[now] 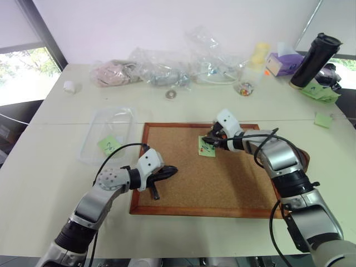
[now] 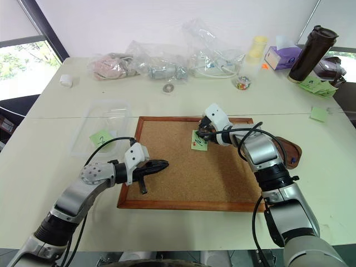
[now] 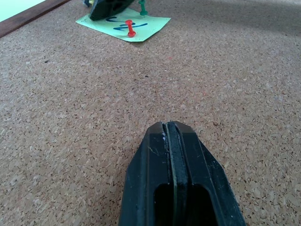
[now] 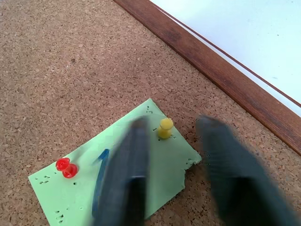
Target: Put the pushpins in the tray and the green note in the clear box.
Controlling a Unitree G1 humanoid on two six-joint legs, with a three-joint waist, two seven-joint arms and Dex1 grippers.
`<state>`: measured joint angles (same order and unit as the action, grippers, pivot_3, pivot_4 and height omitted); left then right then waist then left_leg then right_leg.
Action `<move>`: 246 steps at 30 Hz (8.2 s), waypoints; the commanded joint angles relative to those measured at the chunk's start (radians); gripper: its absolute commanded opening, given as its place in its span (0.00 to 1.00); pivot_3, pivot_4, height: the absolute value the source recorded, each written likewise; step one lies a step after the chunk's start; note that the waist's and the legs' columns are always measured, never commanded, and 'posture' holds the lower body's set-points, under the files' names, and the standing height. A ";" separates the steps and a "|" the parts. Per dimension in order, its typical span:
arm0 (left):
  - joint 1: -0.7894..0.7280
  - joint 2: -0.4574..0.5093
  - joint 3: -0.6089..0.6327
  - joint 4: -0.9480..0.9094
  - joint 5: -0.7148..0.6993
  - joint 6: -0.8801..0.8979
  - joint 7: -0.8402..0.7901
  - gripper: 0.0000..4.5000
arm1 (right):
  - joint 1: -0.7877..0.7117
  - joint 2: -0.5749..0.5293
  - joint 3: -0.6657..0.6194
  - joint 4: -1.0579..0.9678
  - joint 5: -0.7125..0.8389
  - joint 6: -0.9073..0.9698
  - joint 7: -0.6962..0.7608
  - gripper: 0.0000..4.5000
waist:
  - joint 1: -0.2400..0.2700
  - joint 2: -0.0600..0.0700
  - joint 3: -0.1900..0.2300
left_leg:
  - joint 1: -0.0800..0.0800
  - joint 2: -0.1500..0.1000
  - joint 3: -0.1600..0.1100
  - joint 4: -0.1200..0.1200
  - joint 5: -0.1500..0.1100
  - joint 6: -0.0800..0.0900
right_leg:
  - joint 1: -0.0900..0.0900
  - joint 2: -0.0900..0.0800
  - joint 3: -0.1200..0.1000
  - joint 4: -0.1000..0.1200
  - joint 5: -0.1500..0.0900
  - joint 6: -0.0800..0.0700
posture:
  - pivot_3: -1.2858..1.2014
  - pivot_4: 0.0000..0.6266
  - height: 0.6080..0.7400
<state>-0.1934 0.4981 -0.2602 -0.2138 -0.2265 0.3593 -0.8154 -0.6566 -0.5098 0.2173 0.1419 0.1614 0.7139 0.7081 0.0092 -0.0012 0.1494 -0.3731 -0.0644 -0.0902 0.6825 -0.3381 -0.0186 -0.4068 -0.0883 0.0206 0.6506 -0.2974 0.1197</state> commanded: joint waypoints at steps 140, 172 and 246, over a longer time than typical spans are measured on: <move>0.013 0.015 -0.060 0.014 0.039 0.041 -0.029 0.00 | 0.329 -0.197 -0.528 -0.479 0.336 0.233 -0.110 0.00 | 0.004 0.007 -0.009 | 0.000 -0.006 -0.002 -0.002 -0.001 0.002 | 0.001 -0.006 0.000 -0.001 0.000 0.000 | 0.52 0.24 1.00; 0.006 0.022 -0.061 0.005 0.034 0.054 -0.041 0.00 | 0.598 -0.286 -0.696 -0.124 0.253 -0.003 -0.062 1.00 | 0.002 0.009 -0.009 | 0.001 -0.006 0.000 -0.002 -0.001 0.002 | 0.002 -0.006 0.001 -0.001 0.000 0.000 | 0.52 0.24 1.00; 0.025 0.020 -0.052 -0.026 0.028 0.083 -0.023 0.00 | 0.345 0.010 -0.166 -0.401 0.182 -0.043 -0.076 0.00 | -0.002 0.008 -0.009 | 0.000 -0.007 -0.002 -0.002 -0.001 0.002 | 0.001 -0.006 0.000 -0.001 0.000 0.000 | 0.52 0.24 1.00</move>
<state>-0.1948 0.5046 -0.2891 -0.2554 -0.2076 0.4094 -0.8256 -0.2991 -0.4919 0.1094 -0.1880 0.3163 0.6725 0.6347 0.0074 0.0064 0.1402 -0.3729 -0.0715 -0.0922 0.6807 -0.3388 -0.0164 -0.4061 -0.0946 0.0210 0.6495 -0.2973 0.1202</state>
